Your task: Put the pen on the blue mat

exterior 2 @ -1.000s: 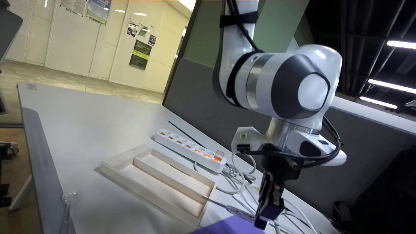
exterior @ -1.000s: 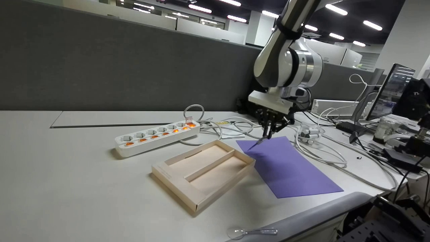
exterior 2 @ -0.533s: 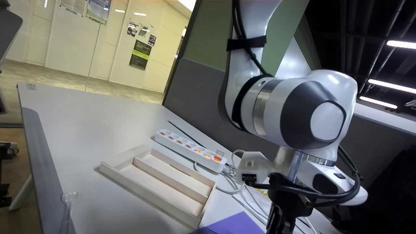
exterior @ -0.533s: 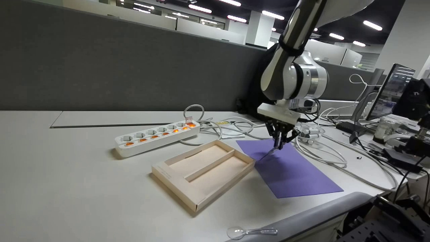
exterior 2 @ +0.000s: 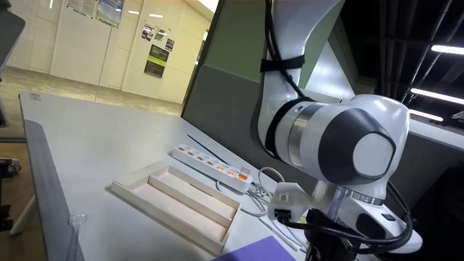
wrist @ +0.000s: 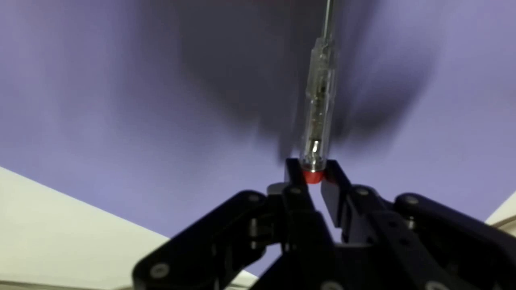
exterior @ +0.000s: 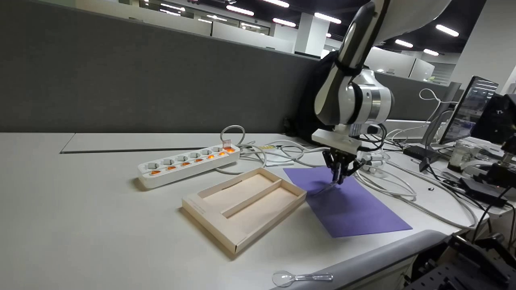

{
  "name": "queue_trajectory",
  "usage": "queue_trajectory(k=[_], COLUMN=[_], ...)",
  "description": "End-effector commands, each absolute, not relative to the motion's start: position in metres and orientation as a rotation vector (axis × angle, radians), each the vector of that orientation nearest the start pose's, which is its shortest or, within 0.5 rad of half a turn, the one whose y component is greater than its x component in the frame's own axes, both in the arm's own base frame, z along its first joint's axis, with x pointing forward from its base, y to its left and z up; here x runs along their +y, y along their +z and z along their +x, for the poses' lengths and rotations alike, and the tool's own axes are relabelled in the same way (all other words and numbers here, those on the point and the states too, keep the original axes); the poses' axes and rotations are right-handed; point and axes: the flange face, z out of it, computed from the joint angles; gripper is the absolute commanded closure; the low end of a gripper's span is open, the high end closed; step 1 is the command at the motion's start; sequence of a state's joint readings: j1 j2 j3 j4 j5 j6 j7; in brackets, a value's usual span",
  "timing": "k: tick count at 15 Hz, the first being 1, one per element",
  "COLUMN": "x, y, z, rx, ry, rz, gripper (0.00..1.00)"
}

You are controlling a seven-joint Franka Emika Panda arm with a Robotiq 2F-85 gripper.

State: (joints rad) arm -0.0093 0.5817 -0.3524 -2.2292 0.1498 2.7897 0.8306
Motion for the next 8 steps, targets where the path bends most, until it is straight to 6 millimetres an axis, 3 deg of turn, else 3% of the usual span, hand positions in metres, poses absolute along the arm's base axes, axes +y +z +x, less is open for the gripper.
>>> queue_trajectory(k=[1,2,3,4,6,8], x=[-0.2123,-0.2119,-0.2114,-0.2109,-0.2096,-0.2086], y=[0.1250,0.1247,0.1243,0.1242,0.1248,0.1258], z=[0.5062,0.5073,0.5082,0.5088,0.5099,0.5110], rx=[1.977,1.968,1.961,1.956,1.949,1.940], ry=[-0.077,-0.080,-0.079,-0.079,-0.082,-0.086], rz=[-2.587,-2.589,-2.591,-2.592,-2.594,-2.598], gripper=[0.94,0.96,0.81,0.57,0.53,0.40])
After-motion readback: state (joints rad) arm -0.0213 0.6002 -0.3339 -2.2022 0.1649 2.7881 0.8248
